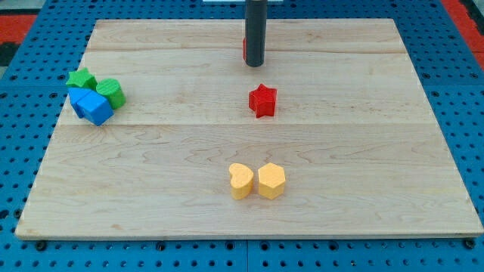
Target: Slide the red staryellow hexagon closer to the red circle
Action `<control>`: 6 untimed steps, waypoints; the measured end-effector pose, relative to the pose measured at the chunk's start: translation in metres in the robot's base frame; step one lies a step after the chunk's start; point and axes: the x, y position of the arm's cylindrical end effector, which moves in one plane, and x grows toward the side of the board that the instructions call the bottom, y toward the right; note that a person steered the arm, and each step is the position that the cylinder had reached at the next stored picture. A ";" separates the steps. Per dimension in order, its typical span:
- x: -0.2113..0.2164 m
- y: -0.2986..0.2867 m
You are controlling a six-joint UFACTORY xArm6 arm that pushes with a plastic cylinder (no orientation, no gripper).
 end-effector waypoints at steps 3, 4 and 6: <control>0.052 0.042; 0.165 0.086; 0.103 0.008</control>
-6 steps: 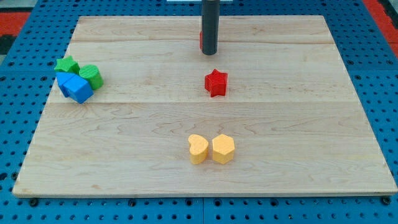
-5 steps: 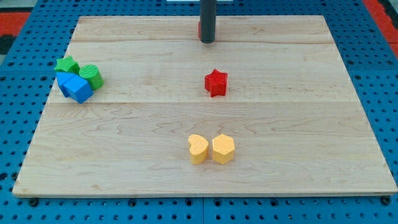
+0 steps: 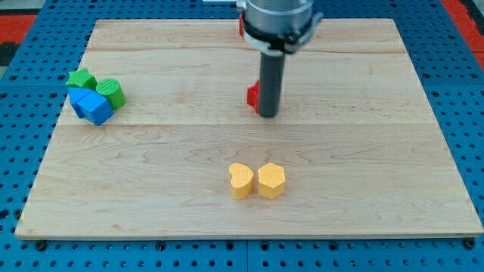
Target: Slide the red staryellow hexagon closer to the red circle
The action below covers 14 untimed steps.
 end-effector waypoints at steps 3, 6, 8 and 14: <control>-0.117 -0.029; 0.128 0.122; 0.181 0.038; 0.132 -0.064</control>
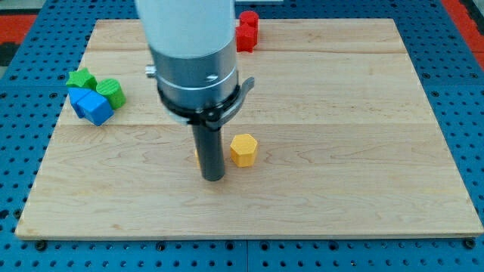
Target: Slide the red staryellow hexagon closer to the red circle
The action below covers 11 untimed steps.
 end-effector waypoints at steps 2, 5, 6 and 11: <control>-0.016 0.036; -0.093 0.027; -0.166 -0.011; -0.272 -0.019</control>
